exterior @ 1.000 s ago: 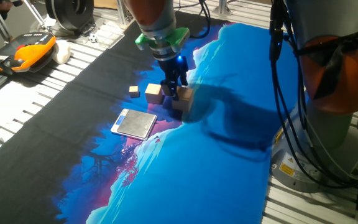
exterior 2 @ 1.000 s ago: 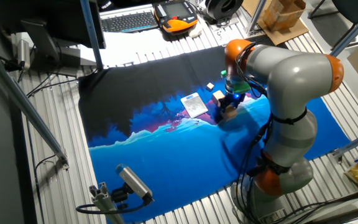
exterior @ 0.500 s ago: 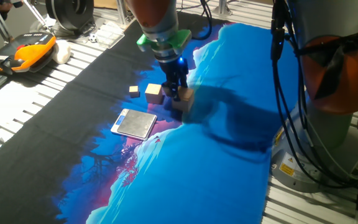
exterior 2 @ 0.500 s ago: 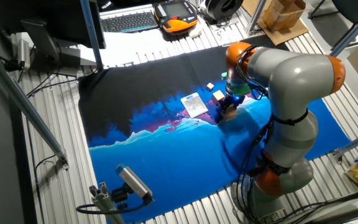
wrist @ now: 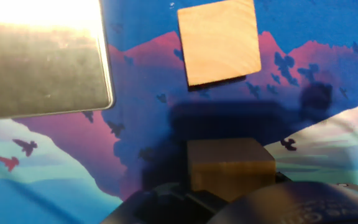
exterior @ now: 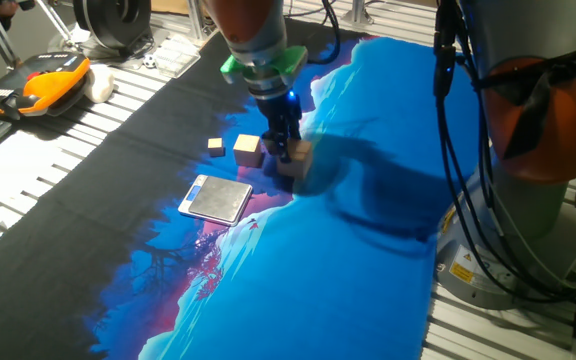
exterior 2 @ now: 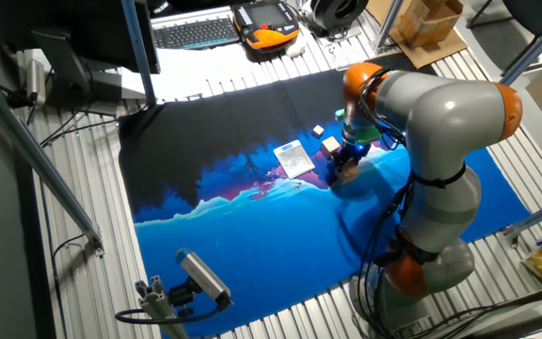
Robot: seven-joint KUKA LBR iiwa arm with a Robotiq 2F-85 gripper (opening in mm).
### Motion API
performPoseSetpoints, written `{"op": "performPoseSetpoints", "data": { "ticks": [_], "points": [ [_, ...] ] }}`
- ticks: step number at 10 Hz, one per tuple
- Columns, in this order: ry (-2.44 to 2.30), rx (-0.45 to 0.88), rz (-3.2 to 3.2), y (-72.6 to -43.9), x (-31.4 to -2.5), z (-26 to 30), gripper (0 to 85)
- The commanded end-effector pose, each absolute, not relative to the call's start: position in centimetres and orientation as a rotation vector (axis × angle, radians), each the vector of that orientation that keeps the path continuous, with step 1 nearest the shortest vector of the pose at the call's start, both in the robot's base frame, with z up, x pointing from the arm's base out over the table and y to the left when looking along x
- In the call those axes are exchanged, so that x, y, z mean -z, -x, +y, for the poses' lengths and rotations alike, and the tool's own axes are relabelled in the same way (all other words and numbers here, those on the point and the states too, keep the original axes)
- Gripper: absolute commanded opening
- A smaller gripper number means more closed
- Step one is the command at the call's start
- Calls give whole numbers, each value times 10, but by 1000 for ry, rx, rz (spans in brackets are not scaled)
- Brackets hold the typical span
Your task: Place the block on the scale
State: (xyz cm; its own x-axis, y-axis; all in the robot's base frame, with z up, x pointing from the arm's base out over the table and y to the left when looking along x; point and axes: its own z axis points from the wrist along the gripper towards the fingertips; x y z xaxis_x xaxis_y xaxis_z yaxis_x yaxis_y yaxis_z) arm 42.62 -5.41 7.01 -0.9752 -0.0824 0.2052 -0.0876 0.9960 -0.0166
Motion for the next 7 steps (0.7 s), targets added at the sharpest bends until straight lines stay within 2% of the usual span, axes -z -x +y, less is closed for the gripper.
{"op": "performPoseSetpoints", "data": {
  "ticks": [1,3,7],
  "points": [
    [-116,-37,-2923,-430,-81,-54,0],
    [-56,-20,-2913,-438,-102,-50,0],
    [138,68,-2932,-446,-114,-37,0]
  ]
}}
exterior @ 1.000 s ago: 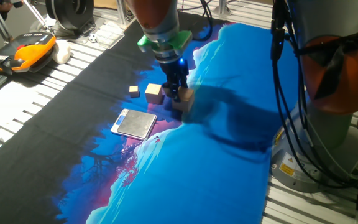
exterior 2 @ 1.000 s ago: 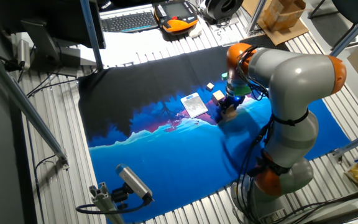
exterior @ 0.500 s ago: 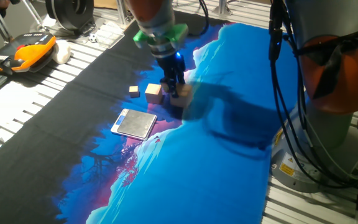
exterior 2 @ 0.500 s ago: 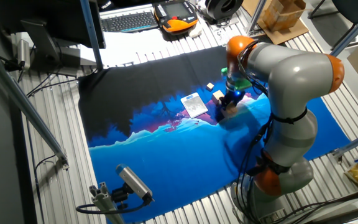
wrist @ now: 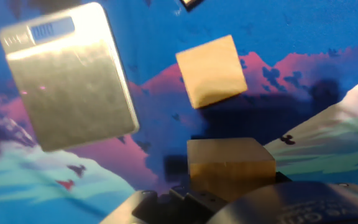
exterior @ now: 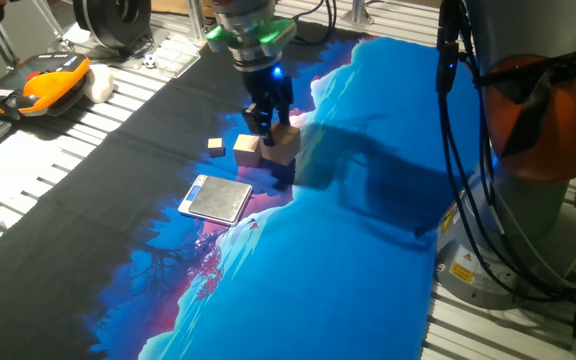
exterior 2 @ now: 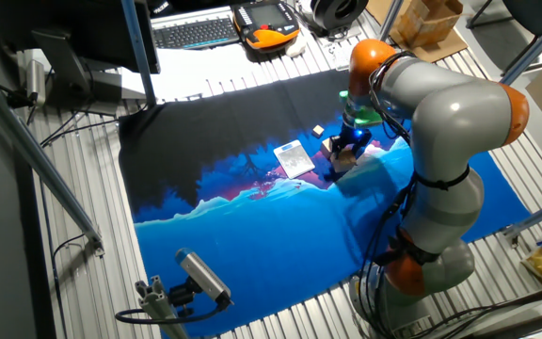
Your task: Place the block on the scale
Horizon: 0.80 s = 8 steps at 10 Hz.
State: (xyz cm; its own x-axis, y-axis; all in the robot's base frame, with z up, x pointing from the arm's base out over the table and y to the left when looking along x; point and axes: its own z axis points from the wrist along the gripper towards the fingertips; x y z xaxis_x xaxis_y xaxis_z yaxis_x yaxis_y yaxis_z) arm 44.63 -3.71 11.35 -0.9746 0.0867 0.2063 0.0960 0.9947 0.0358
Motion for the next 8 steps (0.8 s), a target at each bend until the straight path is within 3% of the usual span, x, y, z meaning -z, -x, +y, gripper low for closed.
{"op": "performPoseSetpoints", "data": {
  "ticks": [1,5,8],
  "points": [
    [157,68,-2927,-448,-115,-36,0],
    [173,62,-2938,-450,-113,-34,0],
    [203,-91,-2976,-450,-113,-34,0]
  ]
}}
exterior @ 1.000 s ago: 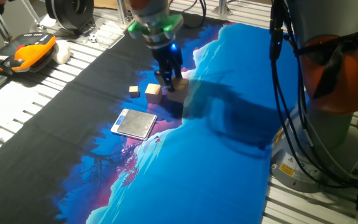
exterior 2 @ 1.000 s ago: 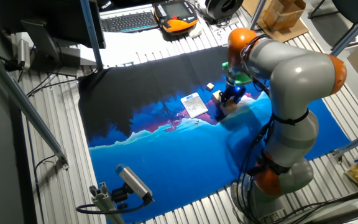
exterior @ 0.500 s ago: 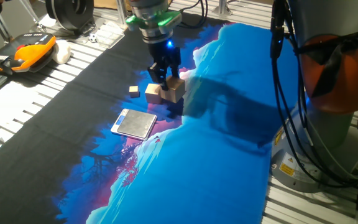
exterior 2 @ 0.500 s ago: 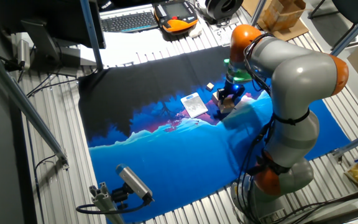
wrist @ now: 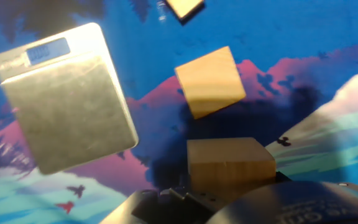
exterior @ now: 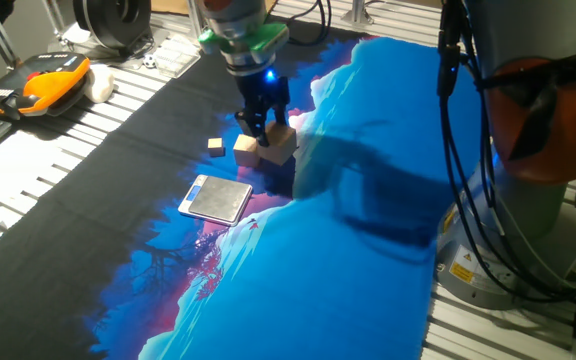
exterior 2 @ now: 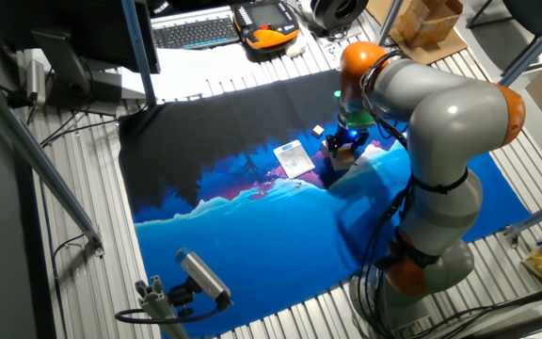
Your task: Place the block on the scale
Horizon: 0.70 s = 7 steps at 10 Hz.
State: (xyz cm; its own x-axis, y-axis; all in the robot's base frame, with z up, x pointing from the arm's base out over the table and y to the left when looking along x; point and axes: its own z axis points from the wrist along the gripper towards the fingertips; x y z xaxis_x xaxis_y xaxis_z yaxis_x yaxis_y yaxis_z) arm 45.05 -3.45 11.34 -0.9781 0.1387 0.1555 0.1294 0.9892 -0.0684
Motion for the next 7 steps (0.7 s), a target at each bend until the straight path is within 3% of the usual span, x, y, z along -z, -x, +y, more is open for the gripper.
{"op": "performPoseSetpoints", "data": {
  "ticks": [1,7],
  "points": [
    [200,-82,-2976,-450,-113,-34,0],
    [500,67,-2893,-455,-114,-26,0]
  ]
}}
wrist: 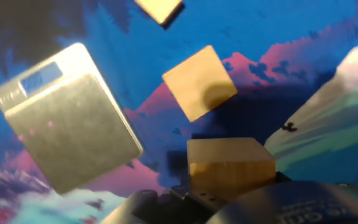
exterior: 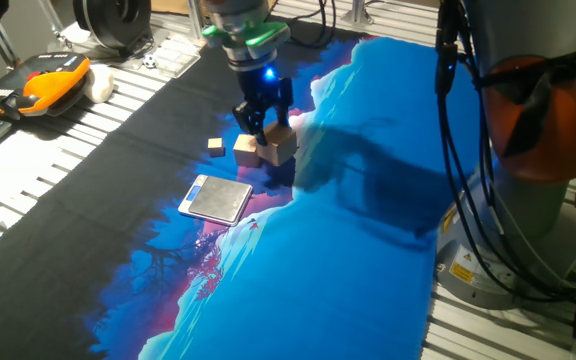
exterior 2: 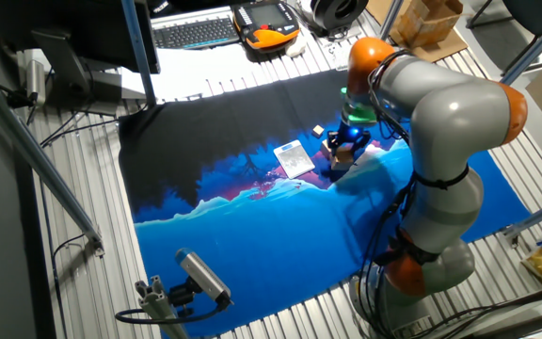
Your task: Place the block on the scale
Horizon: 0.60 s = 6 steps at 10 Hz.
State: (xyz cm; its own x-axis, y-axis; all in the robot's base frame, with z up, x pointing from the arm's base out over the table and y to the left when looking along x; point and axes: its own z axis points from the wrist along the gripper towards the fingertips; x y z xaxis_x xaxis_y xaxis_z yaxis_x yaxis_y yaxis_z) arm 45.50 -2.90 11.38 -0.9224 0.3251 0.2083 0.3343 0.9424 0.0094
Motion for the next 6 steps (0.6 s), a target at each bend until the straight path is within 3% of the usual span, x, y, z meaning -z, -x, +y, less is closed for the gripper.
{"op": "performPoseSetpoints", "data": {
  "ticks": [1,4,6],
  "points": [
    [547,81,-2883,-462,-113,-15,0],
    [594,99,-2879,-472,-107,-7,0],
    [498,61,-2898,-461,-110,-27,0]
  ]
}}
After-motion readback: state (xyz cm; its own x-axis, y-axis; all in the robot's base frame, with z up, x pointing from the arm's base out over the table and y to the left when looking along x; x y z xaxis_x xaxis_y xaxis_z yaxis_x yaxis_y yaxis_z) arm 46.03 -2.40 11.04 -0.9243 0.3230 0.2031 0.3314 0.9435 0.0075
